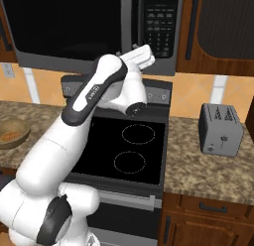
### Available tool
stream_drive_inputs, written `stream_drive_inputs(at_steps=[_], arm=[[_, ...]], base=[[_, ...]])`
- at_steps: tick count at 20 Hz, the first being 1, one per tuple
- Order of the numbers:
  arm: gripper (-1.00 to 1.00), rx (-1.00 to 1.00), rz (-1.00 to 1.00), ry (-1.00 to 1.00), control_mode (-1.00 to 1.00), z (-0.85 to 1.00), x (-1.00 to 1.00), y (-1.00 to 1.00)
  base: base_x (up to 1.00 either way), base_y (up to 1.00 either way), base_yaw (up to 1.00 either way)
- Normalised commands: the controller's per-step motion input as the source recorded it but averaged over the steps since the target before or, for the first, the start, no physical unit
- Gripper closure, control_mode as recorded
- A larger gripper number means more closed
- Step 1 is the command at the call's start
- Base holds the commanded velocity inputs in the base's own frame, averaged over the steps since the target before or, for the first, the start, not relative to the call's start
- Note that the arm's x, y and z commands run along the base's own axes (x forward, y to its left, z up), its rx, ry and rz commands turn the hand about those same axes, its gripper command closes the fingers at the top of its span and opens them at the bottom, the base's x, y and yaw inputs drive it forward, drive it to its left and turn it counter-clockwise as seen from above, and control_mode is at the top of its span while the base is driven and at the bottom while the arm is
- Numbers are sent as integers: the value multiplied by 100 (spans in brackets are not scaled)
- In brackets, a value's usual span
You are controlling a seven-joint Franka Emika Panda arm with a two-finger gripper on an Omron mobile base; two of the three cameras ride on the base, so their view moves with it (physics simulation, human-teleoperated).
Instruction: Open the microwave, place the bowl with waffle inside the microwave, then close the microwave door and turn it on.
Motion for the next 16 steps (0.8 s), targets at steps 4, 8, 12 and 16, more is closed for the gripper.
stream_drive_inputs(at_steps=[4,8,12,16], arm=[[100,-25,5,-33,-100,0,-100,69],[100,-28,10,-25,-100,0,-100,52],[-100,-18,16,-24,-100,36,-100,-2],[-100,-1,24,-19,-100,44,-100,-94]], base=[[0,0,0],[0,0,0],[0,0,0],[0,0,0]])
